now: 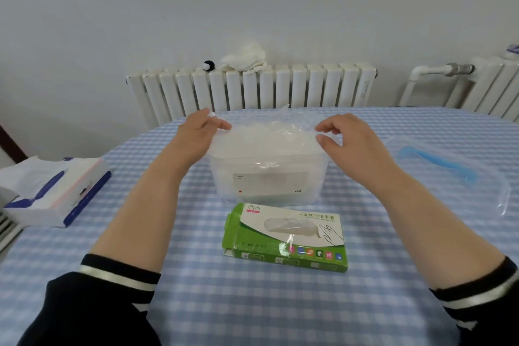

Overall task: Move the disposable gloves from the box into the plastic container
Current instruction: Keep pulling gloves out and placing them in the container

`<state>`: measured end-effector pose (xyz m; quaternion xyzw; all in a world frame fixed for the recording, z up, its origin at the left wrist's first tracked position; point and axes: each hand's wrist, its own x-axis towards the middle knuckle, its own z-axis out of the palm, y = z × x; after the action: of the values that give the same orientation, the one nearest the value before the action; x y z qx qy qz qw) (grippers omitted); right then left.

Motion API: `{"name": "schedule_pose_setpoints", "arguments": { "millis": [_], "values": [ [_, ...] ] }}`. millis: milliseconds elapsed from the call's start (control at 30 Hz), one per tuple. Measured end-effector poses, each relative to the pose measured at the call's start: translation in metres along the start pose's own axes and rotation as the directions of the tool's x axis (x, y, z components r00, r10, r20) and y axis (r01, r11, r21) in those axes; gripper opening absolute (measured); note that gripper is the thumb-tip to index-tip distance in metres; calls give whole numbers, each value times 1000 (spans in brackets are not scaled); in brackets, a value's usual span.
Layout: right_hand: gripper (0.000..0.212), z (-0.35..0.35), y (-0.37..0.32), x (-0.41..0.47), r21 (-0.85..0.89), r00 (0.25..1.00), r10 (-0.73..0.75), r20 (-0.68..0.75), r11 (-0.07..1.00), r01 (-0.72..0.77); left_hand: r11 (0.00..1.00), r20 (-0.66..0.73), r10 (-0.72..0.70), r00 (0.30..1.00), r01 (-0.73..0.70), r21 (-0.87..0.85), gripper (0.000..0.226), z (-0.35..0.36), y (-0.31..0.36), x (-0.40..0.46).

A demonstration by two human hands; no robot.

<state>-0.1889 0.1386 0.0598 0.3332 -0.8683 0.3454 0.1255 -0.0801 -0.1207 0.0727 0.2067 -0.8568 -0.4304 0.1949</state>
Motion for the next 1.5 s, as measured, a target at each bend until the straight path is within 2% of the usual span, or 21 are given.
{"name": "schedule_pose_setpoints", "arguments": {
  "millis": [67,234,367,434,534,567,667,767,834,867,901,967,1034,1067,1134,1201,1234,1301,1368,1434,1501],
  "values": [
    [14,3,-4,-7,26,999,-30,-29,999,30,997,16,-12,1000,13,-75,36,2,0,-4],
    [17,14,-16,-19,22,982,-176,-64,984,178,999,23,29,999,-30,33,55,5,-2,-11],
    [44,20,-25,-21,-59,954,-299,17,952,300,1000,51,-8,999,9,-9,59,4,-1,-9],
    [55,21,-30,-20,-120,946,-315,81,939,323,997,34,-10,999,8,73,51,2,-1,-7],
    [68,24,-34,-19,-196,940,-291,181,926,324,992,-137,26,990,-8,126,16,-2,-9,-3],
    [72,25,-34,-19,-201,940,-274,204,928,314,997,-183,12,983,2,79,8,-2,-10,-3],
    [76,27,-33,-21,-211,941,-266,208,927,309,984,-215,-99,972,64,-165,38,-1,-9,-11],
    [76,27,-31,-22,-185,940,-278,197,931,314,814,-199,-301,933,142,-563,65,1,-11,-12],
    [72,27,-28,-23,-121,942,-296,155,941,316,680,-215,-396,893,128,-722,64,1,-10,-15],
    [65,27,-27,-23,-78,944,-313,106,944,322,685,-272,-399,876,88,-723,58,0,-11,-16],
    [56,26,-26,-24,-41,938,-346,39,937,347,746,-357,-355,864,32,-665,49,-1,-10,-17],
    [36,21,-28,-29,23,879,-457,-133,885,464,866,-468,-136,873,-124,-484,31,-4,-5,-22],
    [28,15,-35,-37,100,807,-545,-225,811,576,911,-407,92,909,-241,-334,24,-8,8,-31],
    [31,12,-41,-41,124,809,-559,-181,803,583,924,-329,173,929,-268,-271,24,-9,17,-37],
    [36,5,-54,-47,69,876,-467,122,884,462,944,-90,283,955,-294,-150,21,-11,35,-53],
    [41,6,-59,-51,-144,848,-272,454,917,371,958,255,277,926,-286,-2,11,-11,49,-67],
    [45,9,-57,-53,-215,813,-204,545,903,371,947,441,219,871,-299,121,5,-10,51,-72],
    [54,17,-52,-56,-248,749,-100,655,908,339,855,676,29,737,-368,364,30,1,49,-77],
    [49,24,-45,-58,-243,721,-37,692,928,281,744,691,-107,715,-404,533,57,19,40,-79],
    [29,26,-41,-55,-210,737,-24,676,952,223,652,654,-137,744,-429,625,72,37,31,-80],
    [16,24,-41,-51,-194,775,-44,630,958,212,625,647,-129,752,-445,642,76,49,25,-81]
  ]
}}
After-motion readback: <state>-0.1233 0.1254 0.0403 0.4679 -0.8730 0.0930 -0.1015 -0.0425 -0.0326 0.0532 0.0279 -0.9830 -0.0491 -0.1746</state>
